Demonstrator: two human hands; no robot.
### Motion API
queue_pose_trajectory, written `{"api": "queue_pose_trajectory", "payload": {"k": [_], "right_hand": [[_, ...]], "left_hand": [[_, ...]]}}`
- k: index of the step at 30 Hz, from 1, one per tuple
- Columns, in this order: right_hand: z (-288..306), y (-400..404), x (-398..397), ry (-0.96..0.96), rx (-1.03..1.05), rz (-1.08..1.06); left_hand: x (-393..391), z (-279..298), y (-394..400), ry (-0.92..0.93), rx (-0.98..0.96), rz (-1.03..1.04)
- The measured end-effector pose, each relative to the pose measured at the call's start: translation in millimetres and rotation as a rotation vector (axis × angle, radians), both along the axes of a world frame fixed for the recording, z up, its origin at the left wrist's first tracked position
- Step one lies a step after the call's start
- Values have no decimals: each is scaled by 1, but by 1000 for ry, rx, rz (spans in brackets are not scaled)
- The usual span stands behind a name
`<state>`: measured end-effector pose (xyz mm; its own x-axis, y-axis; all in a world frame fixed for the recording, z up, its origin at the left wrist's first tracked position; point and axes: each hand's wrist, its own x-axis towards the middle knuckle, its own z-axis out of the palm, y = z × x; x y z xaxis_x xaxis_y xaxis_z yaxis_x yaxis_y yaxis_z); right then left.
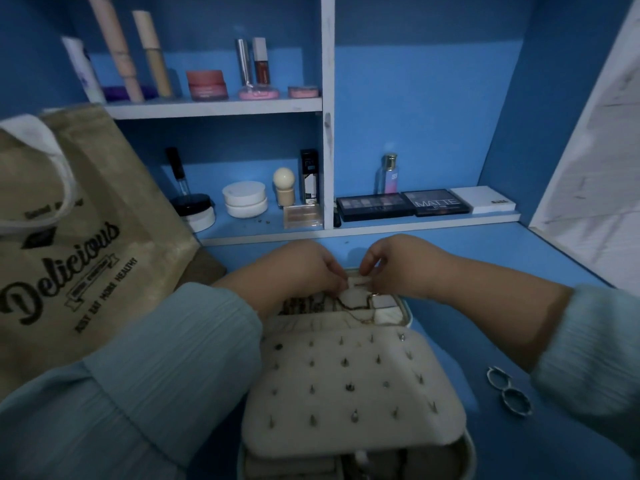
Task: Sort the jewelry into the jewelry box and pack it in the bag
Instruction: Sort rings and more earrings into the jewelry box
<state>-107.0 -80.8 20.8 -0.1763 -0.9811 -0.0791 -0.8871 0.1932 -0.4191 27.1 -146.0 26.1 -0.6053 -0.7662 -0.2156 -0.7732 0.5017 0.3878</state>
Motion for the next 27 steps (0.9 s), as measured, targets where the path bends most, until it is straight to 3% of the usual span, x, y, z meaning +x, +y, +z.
{"api": "queue_pose_trajectory", "payload": {"k": [5, 11, 17, 27], "right_hand": [[1, 11, -4, 28, -30, 75], [2, 20, 0, 40, 110, 197], [-2, 20, 6, 139, 28, 207], [-5, 13, 13, 195, -34, 148]], "left_hand": [[11, 0, 3, 84, 29, 27], [24, -12, 12, 133, 32, -6], [33, -13, 20, 11, -256, -41], [35, -18, 23, -14, -288, -97]]}}
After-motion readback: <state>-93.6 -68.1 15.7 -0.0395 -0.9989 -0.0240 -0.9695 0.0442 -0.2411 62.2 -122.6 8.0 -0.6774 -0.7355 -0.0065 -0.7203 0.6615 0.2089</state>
